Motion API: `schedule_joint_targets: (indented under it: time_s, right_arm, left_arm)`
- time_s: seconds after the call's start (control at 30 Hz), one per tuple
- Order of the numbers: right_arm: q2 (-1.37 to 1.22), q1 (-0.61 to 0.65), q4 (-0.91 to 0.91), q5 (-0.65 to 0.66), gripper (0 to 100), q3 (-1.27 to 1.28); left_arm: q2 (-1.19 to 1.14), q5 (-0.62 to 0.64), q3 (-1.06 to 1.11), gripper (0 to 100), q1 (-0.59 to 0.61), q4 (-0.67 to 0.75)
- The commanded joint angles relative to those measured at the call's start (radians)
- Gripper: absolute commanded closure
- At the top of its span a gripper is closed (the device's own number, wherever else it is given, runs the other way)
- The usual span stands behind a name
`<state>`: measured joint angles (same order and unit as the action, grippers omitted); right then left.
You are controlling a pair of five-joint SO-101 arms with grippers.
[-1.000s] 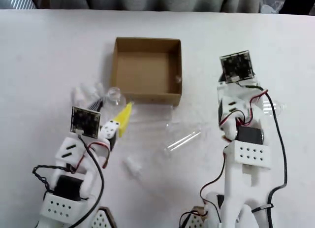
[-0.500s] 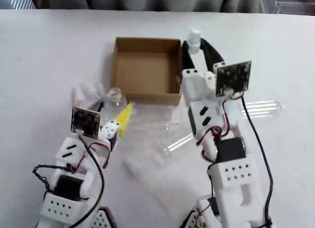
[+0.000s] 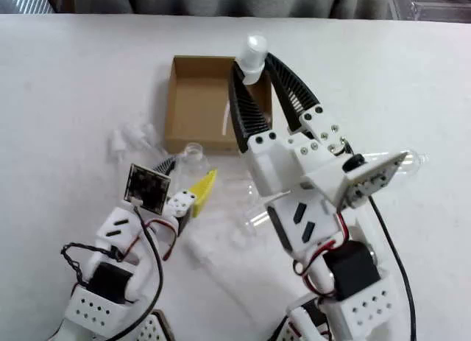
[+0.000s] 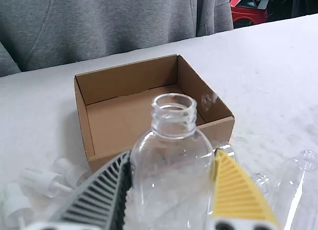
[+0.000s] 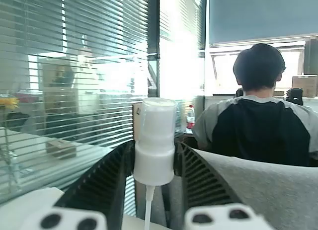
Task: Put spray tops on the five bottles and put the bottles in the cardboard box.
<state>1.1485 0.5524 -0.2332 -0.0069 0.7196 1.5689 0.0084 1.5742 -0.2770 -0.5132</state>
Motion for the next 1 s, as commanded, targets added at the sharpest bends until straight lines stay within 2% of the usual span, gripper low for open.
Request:
schedule_joint_targets:
  time_s: [0.0,0.6,0.97]
  right_arm:
    - [0.015,0.068,-0.073,0.017,98.4,-0.109]
    - [-0.088,0.087,-0.067,0.012,98.4,-0.080]
    - [-0.097,0.088,0.128,0.012,98.4,0.092]
  left_arm:
    - [0.018,-0.012,-0.012,95,-0.010,-0.002]
    - [0.018,-0.012,-0.011,95,-0.010,-0.002]
    - [0.018,-0.012,-0.009,95,-0.010,-0.002]
